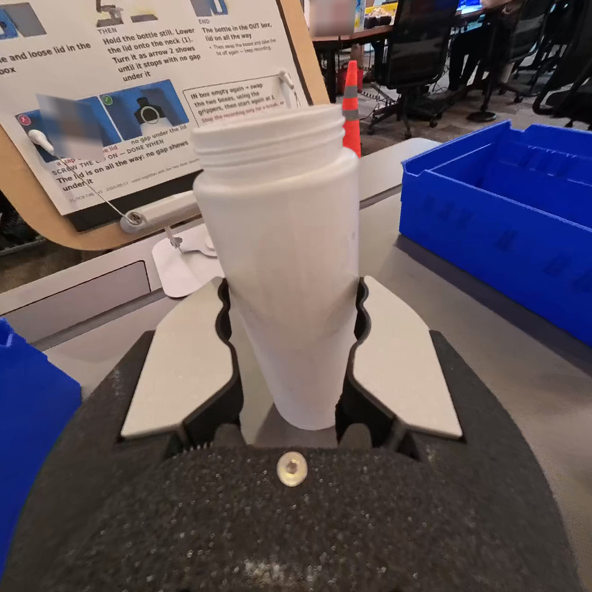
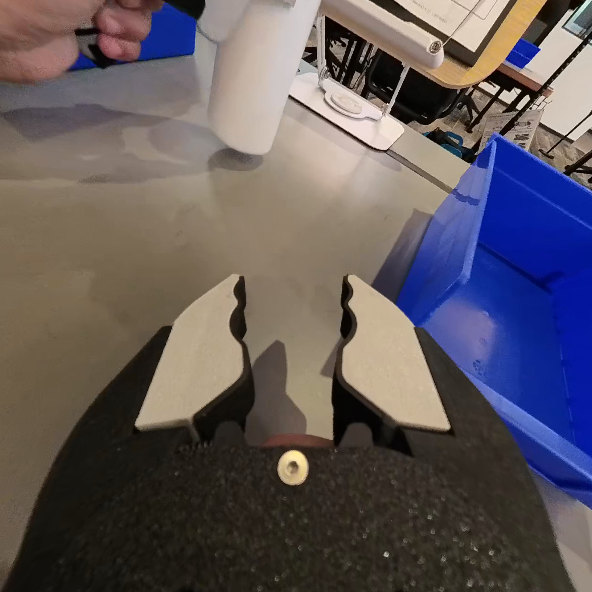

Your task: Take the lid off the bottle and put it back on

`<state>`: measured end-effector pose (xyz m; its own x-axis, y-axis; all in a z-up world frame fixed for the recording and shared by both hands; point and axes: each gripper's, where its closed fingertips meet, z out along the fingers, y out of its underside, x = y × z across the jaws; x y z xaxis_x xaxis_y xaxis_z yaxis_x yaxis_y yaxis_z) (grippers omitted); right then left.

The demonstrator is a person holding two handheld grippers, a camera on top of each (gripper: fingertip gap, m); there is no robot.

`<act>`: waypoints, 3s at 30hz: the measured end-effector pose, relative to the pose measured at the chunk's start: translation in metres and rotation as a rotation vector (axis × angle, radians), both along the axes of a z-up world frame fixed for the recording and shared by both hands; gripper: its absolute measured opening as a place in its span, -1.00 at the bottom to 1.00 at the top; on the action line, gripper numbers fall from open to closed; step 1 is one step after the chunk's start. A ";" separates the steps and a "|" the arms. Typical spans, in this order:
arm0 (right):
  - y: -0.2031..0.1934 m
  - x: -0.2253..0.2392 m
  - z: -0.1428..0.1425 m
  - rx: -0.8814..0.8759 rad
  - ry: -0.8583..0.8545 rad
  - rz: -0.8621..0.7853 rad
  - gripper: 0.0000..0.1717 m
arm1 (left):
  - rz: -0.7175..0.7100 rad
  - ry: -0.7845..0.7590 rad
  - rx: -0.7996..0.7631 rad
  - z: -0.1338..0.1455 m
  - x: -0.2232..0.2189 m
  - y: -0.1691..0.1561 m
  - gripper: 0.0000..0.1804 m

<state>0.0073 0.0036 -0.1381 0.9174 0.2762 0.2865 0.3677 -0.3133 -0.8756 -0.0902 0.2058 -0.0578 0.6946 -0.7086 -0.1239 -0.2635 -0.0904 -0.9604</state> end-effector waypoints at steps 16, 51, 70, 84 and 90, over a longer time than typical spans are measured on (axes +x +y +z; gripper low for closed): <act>0.000 -0.030 0.005 -0.033 0.175 0.137 -0.22 | -0.032 -0.028 -0.048 -0.017 -0.001 -0.011 -0.18; 0.210 -0.122 0.082 0.070 0.632 0.817 0.01 | -0.262 -0.262 -0.460 -0.061 -0.157 -0.223 -0.22; 0.203 -0.120 0.082 0.129 0.641 0.855 0.00 | 0.295 0.116 -0.465 0.005 -0.243 0.003 0.04; 0.204 -0.123 0.083 0.138 0.665 0.875 0.00 | 0.599 0.492 -1.071 -0.118 -0.251 0.150 0.02; 0.203 -0.122 0.083 0.136 0.664 0.874 0.00 | 0.564 0.442 -1.170 -0.135 -0.241 0.157 -0.22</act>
<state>-0.1151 0.2071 -0.0555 0.4040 0.9077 -0.1130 -0.1402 -0.0607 -0.9883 -0.3309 0.3632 -0.1925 0.9801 -0.1889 0.0613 -0.1825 -0.9784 -0.0971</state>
